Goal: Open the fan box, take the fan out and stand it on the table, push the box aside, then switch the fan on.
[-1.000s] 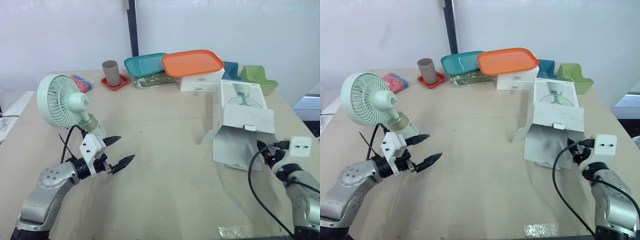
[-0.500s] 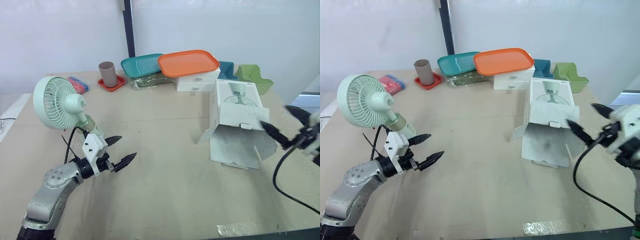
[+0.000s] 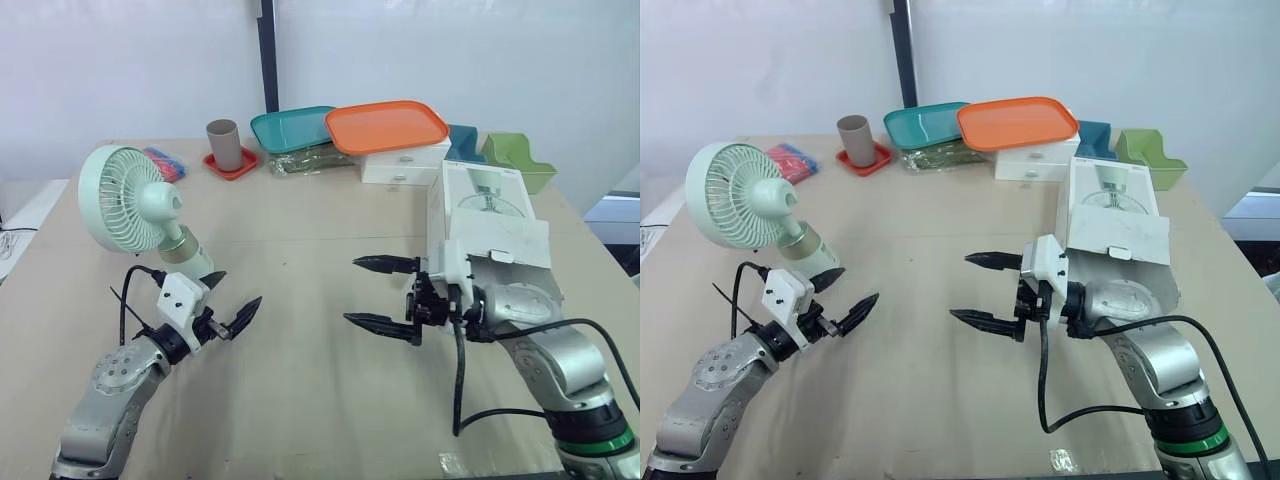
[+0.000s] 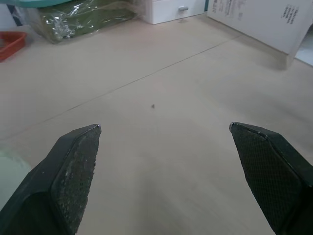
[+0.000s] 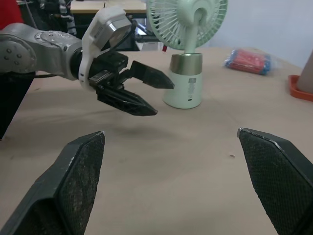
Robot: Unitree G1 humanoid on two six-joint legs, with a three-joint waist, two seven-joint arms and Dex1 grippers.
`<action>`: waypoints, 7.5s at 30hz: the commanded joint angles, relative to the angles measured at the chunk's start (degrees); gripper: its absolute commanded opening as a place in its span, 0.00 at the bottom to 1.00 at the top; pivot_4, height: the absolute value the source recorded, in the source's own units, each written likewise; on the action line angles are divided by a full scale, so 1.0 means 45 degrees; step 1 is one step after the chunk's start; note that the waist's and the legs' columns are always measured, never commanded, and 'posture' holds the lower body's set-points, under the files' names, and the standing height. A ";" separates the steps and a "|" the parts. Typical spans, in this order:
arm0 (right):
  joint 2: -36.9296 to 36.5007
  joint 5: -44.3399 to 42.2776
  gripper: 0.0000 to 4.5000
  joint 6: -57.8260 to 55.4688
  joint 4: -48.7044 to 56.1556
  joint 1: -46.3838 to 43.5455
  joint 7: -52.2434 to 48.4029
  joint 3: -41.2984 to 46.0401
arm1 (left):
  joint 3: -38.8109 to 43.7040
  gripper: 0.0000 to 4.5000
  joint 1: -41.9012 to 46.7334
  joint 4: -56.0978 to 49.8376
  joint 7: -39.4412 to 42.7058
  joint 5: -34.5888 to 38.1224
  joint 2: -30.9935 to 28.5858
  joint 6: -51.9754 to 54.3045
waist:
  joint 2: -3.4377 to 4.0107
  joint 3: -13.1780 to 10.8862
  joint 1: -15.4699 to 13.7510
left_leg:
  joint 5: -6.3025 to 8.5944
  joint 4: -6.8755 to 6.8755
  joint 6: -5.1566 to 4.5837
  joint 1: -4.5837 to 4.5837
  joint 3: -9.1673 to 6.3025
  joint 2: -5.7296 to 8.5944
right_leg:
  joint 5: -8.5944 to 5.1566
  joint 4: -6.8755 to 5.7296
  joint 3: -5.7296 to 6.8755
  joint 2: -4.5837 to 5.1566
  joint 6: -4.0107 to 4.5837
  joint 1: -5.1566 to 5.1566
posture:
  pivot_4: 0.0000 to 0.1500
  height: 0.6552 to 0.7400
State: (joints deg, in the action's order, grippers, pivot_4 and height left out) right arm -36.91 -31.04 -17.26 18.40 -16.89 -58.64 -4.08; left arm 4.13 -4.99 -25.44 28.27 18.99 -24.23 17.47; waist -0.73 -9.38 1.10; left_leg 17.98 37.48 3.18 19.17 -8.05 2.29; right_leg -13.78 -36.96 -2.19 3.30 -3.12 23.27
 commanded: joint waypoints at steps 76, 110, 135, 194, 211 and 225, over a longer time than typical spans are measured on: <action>0.3000 0.1974 1.00 0.1691 -0.3925 -0.2762 0.0022 -0.0451 | 0.6159 0.49 0.1243 -0.0469 -0.2703 0.4541 -0.2253 0.3409 | -0.0015 -0.0002 0.0070 | 0.0013 0.0001 0.0012 -0.0002 0.0038 -0.0019 | 0.0021 -0.0002 -0.0011 -0.0003 0.0027 0.0035 | 1.00 1.00; 0.3173 0.1627 1.00 0.1724 -0.3859 -0.2621 -0.0128 -0.0305 | 0.6011 0.43 0.1520 -0.1397 -0.1903 0.3992 -0.2570 0.3223 | -0.0021 -0.0007 0.0062 | 0.0013 0.0001 0.0015 0.0001 0.0030 -0.0016 | 0.0021 -0.0001 -0.0008 -0.0001 0.0026 0.0034 | 1.00 1.00; 0.2956 0.1279 0.88 -0.3601 0.0989 -0.2481 0.3098 -0.1062 | 0.1939 0.43 0.3004 -0.3178 -0.2413 0.4966 -0.0406 0.3810 | -0.0033 -0.0020 0.0055 | -0.0002 0.0005 0.0042 0.0027 0.0016 -0.0009 | 0.0024 0.0001 -0.0005 -0.0002 0.0024 0.0046 | 1.00 1.00; 0.4459 0.0827 0.08 -0.7151 0.0991 -0.3280 0.6394 -0.0843 | 0.0816 0.43 0.2939 -0.2958 -0.2112 0.5218 0.0165 0.4356 | -0.0033 -0.0018 0.0066 | -0.0021 0.0003 0.0074 0.0026 0.0014 -0.0005 | 0.0022 0.0000 -0.0004 -0.0004 0.0019 0.0045 | 1.00 1.00; 0.4017 0.0416 0.08 -0.6282 0.0516 -0.3244 0.5049 -0.0499 | 0.2309 0.98 0.1953 -0.2727 0.0261 0.6265 -0.2337 0.4482 | -0.0029 -0.0021 0.0106 | -0.0010 -0.0006 0.0055 0.0025 0.0021 -0.0009 | 0.0021 0.0003 -0.0004 -0.0008 0.0019 0.0052 | 1.00 1.00; 0.3016 -0.0487 0.08 -0.3099 -0.0757 -0.2624 0.0352 -0.0128 | 0.3112 0.98 -0.0842 -0.0930 0.4553 0.4335 -0.4920 0.2599 | -0.0010 -0.0045 0.0207 | 0.0020 -0.0018 0.0001 0.0027 0.0025 -0.0018 | 0.0013 0.0014 -0.0001 -0.0008 0.0017 0.0056 | 1.00 1.00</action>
State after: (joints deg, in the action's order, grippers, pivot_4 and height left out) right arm -23.26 -30.94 -35.76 13.14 -28.69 -52.88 -6.08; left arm 17.80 -9.13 -30.28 48.40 40.25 -46.32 31.22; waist -0.77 -9.58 2.03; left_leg 18.08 37.40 3.17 19.29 -7.94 2.21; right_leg -13.72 -36.88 -2.18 3.26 -3.04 23.50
